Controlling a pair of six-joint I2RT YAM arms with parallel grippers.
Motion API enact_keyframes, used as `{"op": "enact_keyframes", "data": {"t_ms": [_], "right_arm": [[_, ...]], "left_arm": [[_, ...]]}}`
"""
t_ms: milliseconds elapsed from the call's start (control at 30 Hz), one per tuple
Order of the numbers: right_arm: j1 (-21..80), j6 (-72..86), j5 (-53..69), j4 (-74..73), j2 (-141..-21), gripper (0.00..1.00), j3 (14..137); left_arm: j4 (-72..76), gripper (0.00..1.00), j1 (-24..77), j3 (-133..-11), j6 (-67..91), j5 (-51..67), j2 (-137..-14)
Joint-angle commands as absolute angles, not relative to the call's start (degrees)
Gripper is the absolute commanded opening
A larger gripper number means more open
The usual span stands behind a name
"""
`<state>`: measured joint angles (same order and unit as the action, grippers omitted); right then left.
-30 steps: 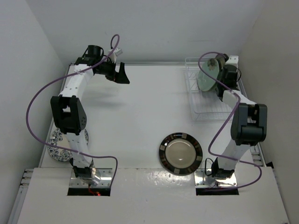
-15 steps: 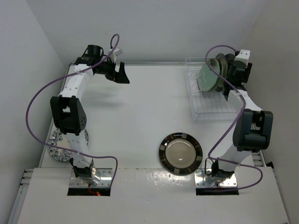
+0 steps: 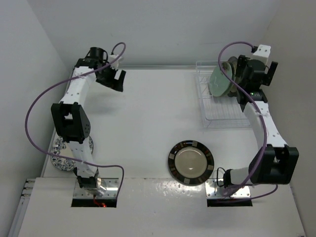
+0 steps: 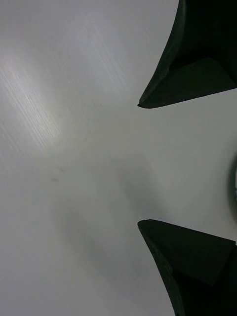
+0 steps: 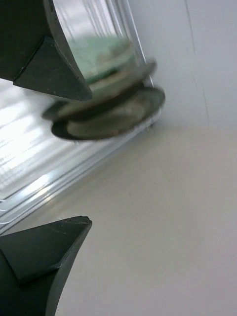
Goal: Load the plates into the dish rack
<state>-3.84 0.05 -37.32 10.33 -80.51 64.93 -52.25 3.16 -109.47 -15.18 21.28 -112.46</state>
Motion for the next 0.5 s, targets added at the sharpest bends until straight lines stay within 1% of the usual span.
{"op": "enact_keyframes", "data": {"t_ms": [0, 33, 67, 100, 133, 233, 267, 300, 333, 367, 400, 433, 467], "right_arm": [[-2.99, 0.96, -22.62, -2.16, -74.72, 1.0, 70.04], [-2.21, 0.97, -16.67, -3.94, -74.36, 1.0, 69.87], [-1.68, 0.79, -12.09, -4.39, -74.09, 1.0, 69.7], [1.29, 0.7, -10.56, -5.7, -73.48, 1.0, 68.83], [2.36, 0.44, -7.5, -5.71, -73.56, 1.0, 68.56], [7.55, -2.11, -3.35, -6.59, -74.62, 1.0, 67.59], [8.52, -2.72, -0.82, -6.5, -76.53, 1.0, 67.76], [10.53, -2.64, -0.36, -6.59, -77.25, 1.0, 68.37], [12.46, -1.85, -0.35, -6.59, -77.78, 1.0, 68.9], [14.39, -1.58, 2.61, -6.59, -79.61, 1.0, 69.95], [15.37, -1.32, 3.51, -6.77, -81.11, 1.0, 71.44], [17.21, -1.49, 4.39, -7.2, -82.69, 1.0, 72.76], [19.05, -1.84, 6.4, -6.95, -83.4, 1.0, 73.21]], "left_arm": [[-60.63, 1.0, -4.55, -111.19, -15.92, 5.89, -109.86], [-63.25, 1.0, -9.62, -111.18, -14.52, 5.89, -110.39], [-63.89, 1.0, -12.19, -108.57, -13.98, 6.67, -110.39], [-63.9, 1.0, -16.83, -106.63, -13.97, 6.68, -109.0], [-62.68, 1.0, -18.79, -101.48, -13.97, 6.68, -107.68], [-58.37, 1.0, -23.46, -92.58, -17.21, 2.3, -103.02], [-57.4, 1.0, -24.68, -87.15, -17.84, -0.76, -100.75], [-57.39, 1.0, -26.09, -85.1, -18.45, -1.83, -100.72], [-57.39, 1.0, -30.11, -83.6, -19.15, -2.37, -100.72], [-57.39, 1.0, -32.67, -81.76, -19.16, -2.37, -100.72], [-57.39, 1.0, -35.31, -81.04, -19.16, -1.24, -100.72], [-57.39, 1.0, -40.55, -80.51, -19.94, -0.01, -100.72], [-57.39, 1.0, -42.87, -79.81, -20.73, 1.22, -100.03]]}}
